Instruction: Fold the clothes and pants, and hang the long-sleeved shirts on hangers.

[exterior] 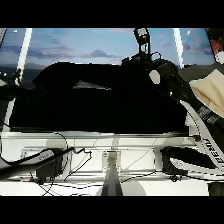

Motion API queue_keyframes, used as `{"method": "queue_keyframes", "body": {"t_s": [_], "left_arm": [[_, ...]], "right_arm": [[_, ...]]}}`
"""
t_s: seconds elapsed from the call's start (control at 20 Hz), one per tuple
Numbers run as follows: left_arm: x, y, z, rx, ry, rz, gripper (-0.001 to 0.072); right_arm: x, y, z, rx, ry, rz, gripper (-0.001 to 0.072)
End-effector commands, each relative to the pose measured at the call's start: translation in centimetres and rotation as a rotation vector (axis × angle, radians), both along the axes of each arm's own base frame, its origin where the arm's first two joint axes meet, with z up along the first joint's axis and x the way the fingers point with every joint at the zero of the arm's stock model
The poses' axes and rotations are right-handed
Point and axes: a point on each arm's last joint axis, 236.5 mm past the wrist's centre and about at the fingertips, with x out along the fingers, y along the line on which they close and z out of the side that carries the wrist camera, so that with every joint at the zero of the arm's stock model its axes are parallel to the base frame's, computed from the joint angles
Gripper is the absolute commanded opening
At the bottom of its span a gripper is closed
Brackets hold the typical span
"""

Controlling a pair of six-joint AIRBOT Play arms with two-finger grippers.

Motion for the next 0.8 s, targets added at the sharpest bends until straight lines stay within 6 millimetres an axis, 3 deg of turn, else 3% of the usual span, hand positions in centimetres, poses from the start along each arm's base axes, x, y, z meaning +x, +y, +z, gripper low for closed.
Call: {"method": "queue_keyframes", "body": {"t_s": [0.0, 0.1, 0.3, 0.45, 0.75], "left_arm": [[-0.6, -2.2, -3.3, -0.02, 0.017, -0.003, 0.0501], [-0.5, -2.8, -4.2, -0.016, 0.024, -0.038, 0.0501], [1.4, -1.5, -4.7, 0.044, -0.038, 0.002, 0.0498], [1.9, -1.1, -4.6, 0.06, -0.057, 0.015, 0.0396], [3.3, 0.0, -1.8, 0.09, -0.138, 0.033, 0.0396]], "right_arm": [[0.0, 0.0, 0.1, -0.002, -0.003, 0.001, 0.0511], [0.0, 0.0, 0.0, -0.002, -0.002, 0.001, 0.0511], [0.0, 0.0, 0.0, -0.003, 0.0, 0.001, 0.0511], [0.0, 0.0, 0.0, -0.003, 0.0, 0.001, 0.051], [0.0, 0.0, 0.0, -0.002, -0.001, 0.001, 0.0511]]}}
